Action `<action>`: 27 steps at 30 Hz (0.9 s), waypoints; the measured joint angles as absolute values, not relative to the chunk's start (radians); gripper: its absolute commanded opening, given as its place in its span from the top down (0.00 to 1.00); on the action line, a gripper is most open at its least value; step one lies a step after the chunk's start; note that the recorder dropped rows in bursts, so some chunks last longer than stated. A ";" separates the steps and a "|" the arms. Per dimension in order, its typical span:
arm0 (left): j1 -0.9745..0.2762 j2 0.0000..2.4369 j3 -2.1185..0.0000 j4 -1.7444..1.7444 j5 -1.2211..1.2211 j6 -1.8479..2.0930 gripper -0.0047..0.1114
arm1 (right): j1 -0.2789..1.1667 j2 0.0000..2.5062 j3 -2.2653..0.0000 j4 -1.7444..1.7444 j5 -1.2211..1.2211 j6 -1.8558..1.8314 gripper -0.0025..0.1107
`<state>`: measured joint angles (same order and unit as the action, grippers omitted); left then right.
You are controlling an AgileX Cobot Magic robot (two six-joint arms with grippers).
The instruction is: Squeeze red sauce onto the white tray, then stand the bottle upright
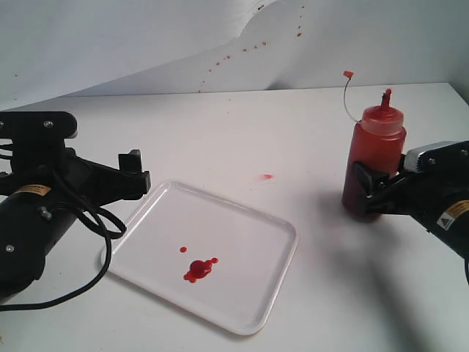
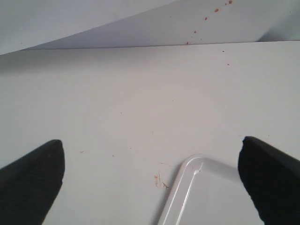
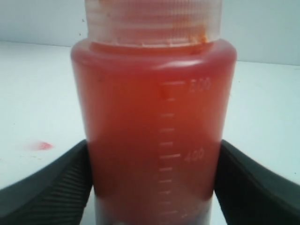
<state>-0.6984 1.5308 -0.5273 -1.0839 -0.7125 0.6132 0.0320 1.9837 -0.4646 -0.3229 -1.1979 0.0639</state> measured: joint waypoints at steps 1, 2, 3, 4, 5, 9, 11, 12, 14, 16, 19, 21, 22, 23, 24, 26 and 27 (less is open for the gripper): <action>-0.698 1.531 -0.527 -1.084 -0.713 0.613 0.15 | 0.032 1.984 -0.465 -0.323 -1.198 0.070 0.37; -0.698 1.531 -0.527 -1.084 -0.713 0.613 0.15 | 0.032 1.984 -0.465 -0.321 -1.198 0.075 0.34; -0.698 1.531 -0.527 -1.084 -0.713 0.613 0.15 | 0.032 1.984 -0.465 -0.319 -1.200 0.080 0.31; -0.698 1.531 -0.527 -1.084 -0.713 0.613 0.15 | 0.032 1.984 -0.465 -0.319 -1.199 0.089 0.29; -0.698 1.531 -0.527 -1.084 -0.713 0.613 0.15 | 0.032 1.984 -0.465 -0.319 -1.202 0.099 0.26; -0.698 1.531 -0.527 -1.084 -0.713 0.613 0.15 | 0.032 1.984 -0.465 -0.311 -1.193 0.123 0.18; -0.698 1.531 -0.527 -1.084 -0.713 0.613 0.15 | 0.032 1.984 -0.465 -0.299 -1.187 0.125 0.16; -0.698 1.531 -0.527 -1.084 -0.713 0.613 0.15 | 0.032 1.984 -0.465 -0.297 -1.185 0.129 0.16; -0.698 1.531 -0.527 -1.084 -0.713 0.613 0.15 | 0.032 1.984 -0.465 -0.295 -1.183 0.134 0.16; -0.698 1.531 -0.527 -1.084 -0.713 0.613 0.15 | 0.032 1.984 -0.465 -0.295 -1.176 0.146 0.16; -0.698 1.531 -0.527 -1.084 -0.710 0.613 0.15 | 0.032 1.982 -0.465 -0.305 -1.141 0.159 0.16; -0.698 1.531 -0.527 -1.084 -0.710 0.613 0.15 | 0.032 1.967 -0.465 -0.319 -1.109 0.159 0.16; -0.698 1.531 -0.527 -1.084 -0.710 0.613 0.15 | 0.032 1.958 -0.465 -0.326 -1.096 0.159 0.16; -0.698 1.531 -0.527 -1.084 -0.710 0.613 0.15 | 0.032 1.944 -0.465 -0.335 -1.076 0.161 0.16; -0.698 1.531 -0.527 -1.084 -0.708 0.613 0.15 | 0.032 1.926 -0.465 -0.342 -1.055 0.164 0.16; -0.698 1.531 -0.527 -1.084 -0.708 0.613 0.15 | 0.032 1.889 -0.465 -0.354 -1.006 0.179 0.16; -0.698 1.531 -0.527 -1.084 -0.706 0.613 0.15 | 0.032 1.867 -0.465 -0.359 -0.973 0.186 0.16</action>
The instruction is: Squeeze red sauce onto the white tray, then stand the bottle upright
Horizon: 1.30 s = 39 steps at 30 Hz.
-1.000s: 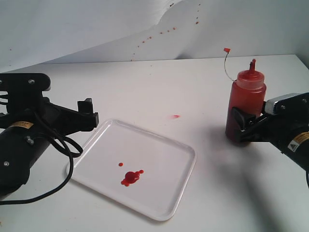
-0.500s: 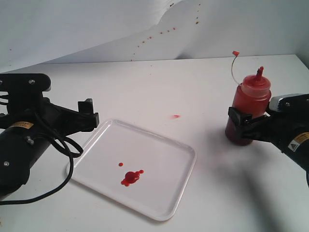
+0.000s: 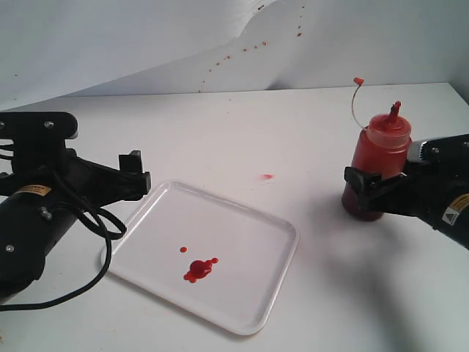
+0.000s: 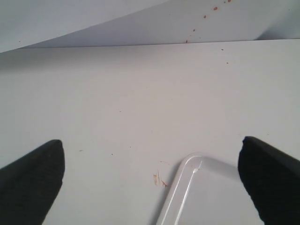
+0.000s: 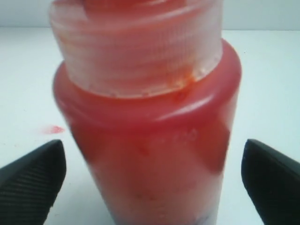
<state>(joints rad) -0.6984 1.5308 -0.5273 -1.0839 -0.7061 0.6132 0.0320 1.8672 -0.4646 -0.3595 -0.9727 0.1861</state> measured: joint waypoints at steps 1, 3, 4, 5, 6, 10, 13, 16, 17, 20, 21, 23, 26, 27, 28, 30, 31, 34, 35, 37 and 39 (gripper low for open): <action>-0.698 1.531 -0.527 -1.084 -0.706 0.613 0.15 | 0.032 1.844 -0.463 -0.364 -0.945 0.196 0.16; -0.698 1.531 -0.527 -1.084 -0.706 0.624 0.15 | 0.032 1.796 -0.463 -0.380 -0.874 0.209 0.16; -0.698 1.531 -0.527 -1.084 -0.706 0.637 0.15 | 0.032 1.776 -0.463 -0.395 -0.837 0.213 0.16; -0.698 1.531 -0.527 -1.084 -0.706 0.657 0.15 | 0.032 1.750 -0.463 -0.410 -0.800 0.222 0.16; -0.698 1.531 -0.527 -1.084 -0.706 0.681 0.15 | 0.032 1.725 -0.463 -0.429 -0.766 0.236 0.16; -0.698 1.531 -0.527 -1.084 -0.706 0.780 0.15 | 0.032 1.632 -0.461 -0.496 -0.659 0.301 0.16; -0.698 1.531 -0.527 -1.084 -0.704 0.855 0.15 | 0.032 1.569 -0.461 -0.540 -0.588 0.368 0.16; -0.698 1.531 -0.527 -1.084 -0.692 0.879 0.15 | 0.032 1.508 -0.461 -0.552 -0.507 0.427 0.16; -0.698 1.531 -0.527 -1.084 -0.689 0.882 0.15 | 0.032 1.489 -0.461 -0.555 -0.480 0.437 0.16; -0.698 1.531 -0.527 -1.096 -0.666 0.886 0.15 | 0.032 1.417 -0.461 -0.557 -0.381 0.469 0.16; -0.698 1.531 -0.527 -1.107 -0.656 0.884 0.15 | 0.032 1.397 -0.461 -0.557 -0.360 0.484 0.17; -0.698 1.531 -0.527 -1.129 -0.649 0.864 0.15 | 0.032 1.345 -0.461 -0.557 -0.303 0.524 0.20; -0.698 1.531 -0.527 -1.156 -0.649 0.858 0.18 | 0.034 1.255 -0.461 -0.557 -0.214 0.572 0.35; -0.696 1.531 -0.530 -1.174 -0.649 0.856 0.21 | 0.034 1.224 -0.461 -0.557 -0.189 0.577 0.41; -0.694 1.531 -0.539 -1.191 -0.645 0.858 0.27 | 0.034 1.200 -0.461 -0.557 -0.170 0.582 0.50; -0.675 1.531 -0.565 -1.256 -0.643 0.896 0.48 | 0.034 1.143 -0.461 -0.557 -0.128 0.586 0.68; -0.661 1.531 -0.584 -1.300 -0.643 0.931 0.60 | 0.034 1.122 -0.461 -0.557 -0.110 0.588 0.75; -0.617 1.531 -0.645 -1.430 -0.645 1.064 0.95 | 0.034 1.066 -0.490 -0.557 -0.017 0.590 0.95; -0.604 1.531 -0.661 -1.465 -0.647 1.123 0.94 | 0.034 1.060 -0.505 -0.557 0.027 0.593 0.98; -0.573 1.531 -0.699 -1.533 -0.647 1.256 0.94 | 0.034 1.055 -0.552 -0.559 0.128 0.593 0.98; -0.537 1.531 -0.734 -1.598 -0.631 1.408 0.95 | 0.034 1.066 -0.603 -0.559 0.225 0.578 0.98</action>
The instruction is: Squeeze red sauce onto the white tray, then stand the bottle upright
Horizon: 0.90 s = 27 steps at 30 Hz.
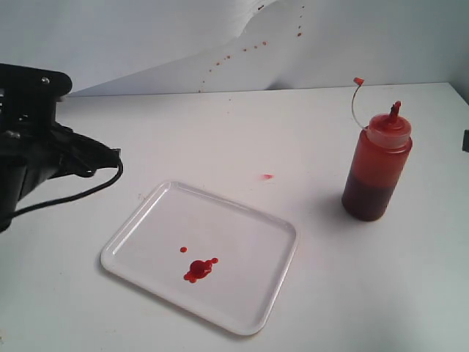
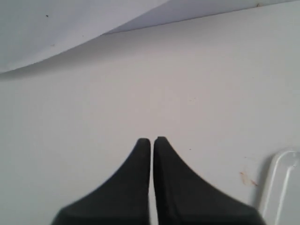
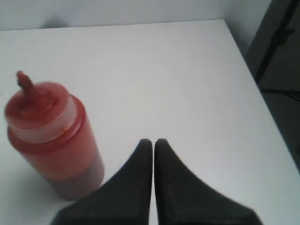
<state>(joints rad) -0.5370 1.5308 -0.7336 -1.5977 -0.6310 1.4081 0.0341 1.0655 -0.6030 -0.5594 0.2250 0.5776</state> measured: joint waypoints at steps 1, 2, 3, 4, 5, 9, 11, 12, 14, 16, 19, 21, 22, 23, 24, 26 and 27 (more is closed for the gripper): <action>-0.516 1.531 -0.751 -1.642 -0.621 1.475 0.96 | 0.034 1.073 -0.629 -0.557 0.258 0.565 0.98; -0.492 1.531 -0.767 -1.678 -0.606 1.551 0.96 | 0.034 1.084 -0.654 -0.550 0.295 0.548 0.98; -0.467 1.531 -0.779 -1.699 -0.592 1.606 0.96 | 0.034 1.097 -0.678 -0.527 0.326 0.525 0.98; -0.448 1.531 -0.785 -1.711 -0.582 1.641 0.96 | 0.034 1.110 -0.697 -0.502 0.350 0.493 0.98; -0.425 1.525 -0.787 -1.720 -0.568 1.679 0.96 | 0.034 1.124 -0.721 -0.464 0.377 0.449 0.98; -0.341 1.482 -0.808 -1.742 -0.451 1.778 0.96 | 0.034 1.174 -0.816 -0.303 0.475 0.273 0.98; -0.297 1.458 -0.836 -1.744 -0.371 1.775 0.96 | 0.034 1.189 -0.856 -0.248 0.496 0.236 0.98; -0.276 1.446 -0.853 -1.744 -0.325 1.742 0.96 | 0.034 1.193 -0.868 -0.222 0.498 0.226 0.98; -0.243 1.429 -0.880 -1.744 -0.227 1.634 0.96 | 0.034 1.193 -0.878 -0.185 0.496 0.216 0.98; -0.206 1.414 -0.895 -1.746 -0.069 1.522 0.96 | 0.034 1.195 -0.878 -0.165 0.494 0.209 0.98; -0.164 1.416 -0.897 -1.678 0.244 1.444 0.96 | 0.034 1.195 -0.878 -0.164 0.494 0.206 0.98; -0.150 1.421 -0.897 -1.521 0.366 1.371 0.96 | 0.034 1.195 -0.878 -0.166 0.494 0.205 0.98; -0.149 1.425 -0.897 -1.398 0.417 1.279 0.96 | 0.034 1.195 -0.878 -0.168 0.494 0.205 0.98; -0.147 1.427 -0.897 -1.251 0.434 1.207 0.96 | 0.034 1.195 -0.878 -0.168 0.494 0.205 0.98; -0.147 1.429 -0.897 -1.120 0.439 1.119 0.96 | 0.034 1.195 -0.878 -0.168 0.494 0.203 0.98; -0.144 1.433 -0.897 -0.801 0.433 0.852 0.96 | 0.034 1.195 -0.878 -0.168 0.494 0.201 0.98; -0.142 1.433 -0.902 -0.647 0.430 0.709 0.96 | 0.034 1.195 -0.878 -0.168 0.494 0.201 0.98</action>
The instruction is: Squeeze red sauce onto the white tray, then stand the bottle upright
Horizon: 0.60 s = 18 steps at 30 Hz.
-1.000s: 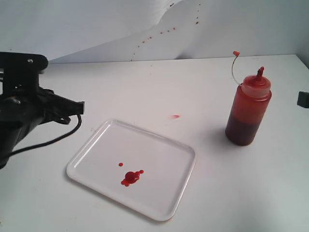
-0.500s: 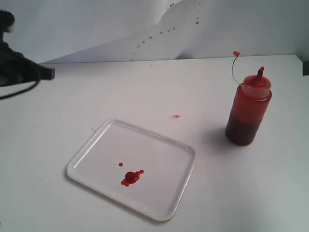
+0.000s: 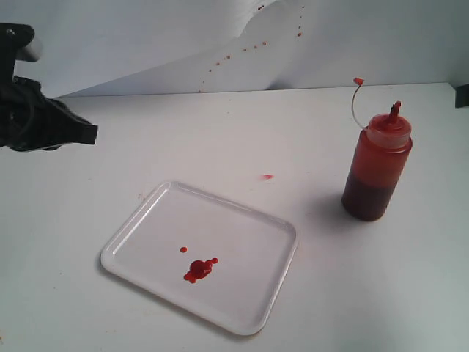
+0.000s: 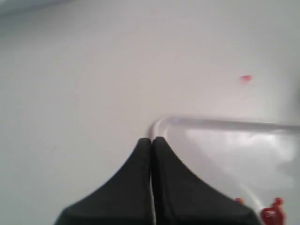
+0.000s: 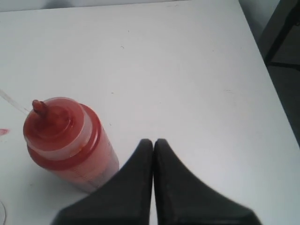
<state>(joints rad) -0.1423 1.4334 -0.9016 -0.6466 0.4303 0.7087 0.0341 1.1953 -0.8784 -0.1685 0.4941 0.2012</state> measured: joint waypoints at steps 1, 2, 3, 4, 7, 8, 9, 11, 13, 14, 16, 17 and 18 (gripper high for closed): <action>-0.142 1.435 -0.911 -0.488 0.440 0.544 0.96 | 0.034 1.195 -0.878 -0.168 0.498 0.201 0.98; -0.141 1.437 -0.925 -0.360 0.462 0.429 0.96 | 0.034 1.195 -0.878 -0.168 0.504 0.201 0.98; -0.141 1.437 -0.953 -0.172 0.517 0.248 0.96 | 0.034 1.195 -0.881 -0.168 0.524 0.201 0.98; -0.141 1.437 -0.977 -0.051 0.567 0.125 0.96 | 0.034 1.197 -0.888 -0.168 0.547 0.199 0.98; -0.141 1.437 -1.072 0.297 0.745 -0.199 0.96 | 0.034 1.220 -0.941 -0.162 0.667 0.195 0.98; -0.139 1.437 -1.094 0.351 0.801 -0.242 0.96 | 0.034 1.232 -0.964 -0.155 0.707 0.189 0.98; -0.139 1.435 -1.116 0.395 0.847 -0.270 0.96 | 0.034 1.245 -0.994 -0.141 0.755 0.177 0.98; -0.137 1.428 -1.151 0.412 0.933 -0.249 0.96 | 0.034 1.274 -1.067 -0.086 0.881 0.115 0.98; -0.122 1.427 -1.157 0.349 0.973 -0.202 0.96 | 0.034 1.290 -1.094 -0.058 0.942 0.085 0.98; -0.104 1.427 -1.157 0.308 0.989 -0.181 0.96 | 0.034 1.295 -1.100 -0.053 0.960 0.078 0.98; -0.026 1.429 -1.157 0.158 1.045 -0.101 0.96 | 0.034 1.313 -1.099 -0.049 1.001 0.069 0.98; 0.000 1.429 -1.157 0.128 1.063 -0.079 0.96 | 0.034 1.315 -1.099 -0.049 1.005 0.067 0.98; 0.022 1.427 -1.157 0.110 1.073 -0.063 0.96 | 0.034 1.315 -1.099 -0.049 1.008 0.067 0.98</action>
